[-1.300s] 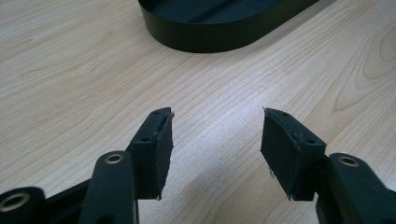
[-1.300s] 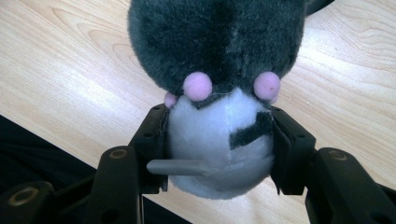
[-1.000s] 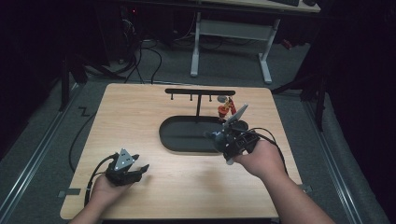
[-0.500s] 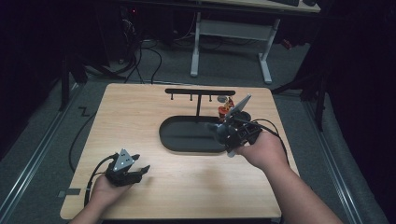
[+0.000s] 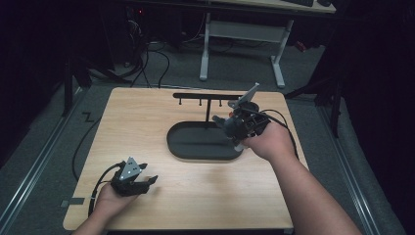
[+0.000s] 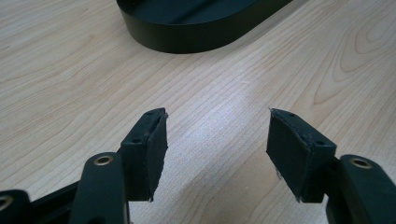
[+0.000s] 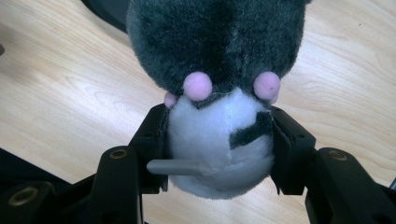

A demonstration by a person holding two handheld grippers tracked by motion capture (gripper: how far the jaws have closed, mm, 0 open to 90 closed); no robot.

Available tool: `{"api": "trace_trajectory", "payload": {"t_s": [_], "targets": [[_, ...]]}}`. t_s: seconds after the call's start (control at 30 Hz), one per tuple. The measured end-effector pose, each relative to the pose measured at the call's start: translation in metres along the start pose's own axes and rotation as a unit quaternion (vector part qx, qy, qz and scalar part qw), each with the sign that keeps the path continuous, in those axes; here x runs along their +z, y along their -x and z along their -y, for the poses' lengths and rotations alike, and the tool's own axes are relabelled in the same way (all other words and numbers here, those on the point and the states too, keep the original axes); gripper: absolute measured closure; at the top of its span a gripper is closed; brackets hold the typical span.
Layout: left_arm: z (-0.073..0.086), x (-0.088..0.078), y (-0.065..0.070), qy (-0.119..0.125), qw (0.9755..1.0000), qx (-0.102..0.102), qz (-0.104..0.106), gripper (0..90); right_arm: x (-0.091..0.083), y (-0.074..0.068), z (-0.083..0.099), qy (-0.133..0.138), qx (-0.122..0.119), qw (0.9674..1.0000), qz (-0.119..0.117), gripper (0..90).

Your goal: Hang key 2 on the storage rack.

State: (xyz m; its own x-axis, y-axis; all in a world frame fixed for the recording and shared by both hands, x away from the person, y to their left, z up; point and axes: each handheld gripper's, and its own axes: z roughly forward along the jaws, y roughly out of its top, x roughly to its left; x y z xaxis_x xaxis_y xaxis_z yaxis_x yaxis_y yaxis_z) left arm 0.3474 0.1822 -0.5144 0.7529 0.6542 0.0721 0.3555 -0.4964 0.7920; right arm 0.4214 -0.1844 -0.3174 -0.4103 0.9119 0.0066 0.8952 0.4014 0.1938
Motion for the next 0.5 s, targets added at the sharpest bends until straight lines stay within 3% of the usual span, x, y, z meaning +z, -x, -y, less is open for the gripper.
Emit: {"api": "trace_trajectory", "payload": {"t_s": [0.5], "targets": [[0.001, -0.001, -0.001, 0.002, 1.0000, -0.002, 0.003, 38.2, -0.007, 0.004, -0.027, 0.016, 0.009, 0.9998, 0.003, 47.6]]}}
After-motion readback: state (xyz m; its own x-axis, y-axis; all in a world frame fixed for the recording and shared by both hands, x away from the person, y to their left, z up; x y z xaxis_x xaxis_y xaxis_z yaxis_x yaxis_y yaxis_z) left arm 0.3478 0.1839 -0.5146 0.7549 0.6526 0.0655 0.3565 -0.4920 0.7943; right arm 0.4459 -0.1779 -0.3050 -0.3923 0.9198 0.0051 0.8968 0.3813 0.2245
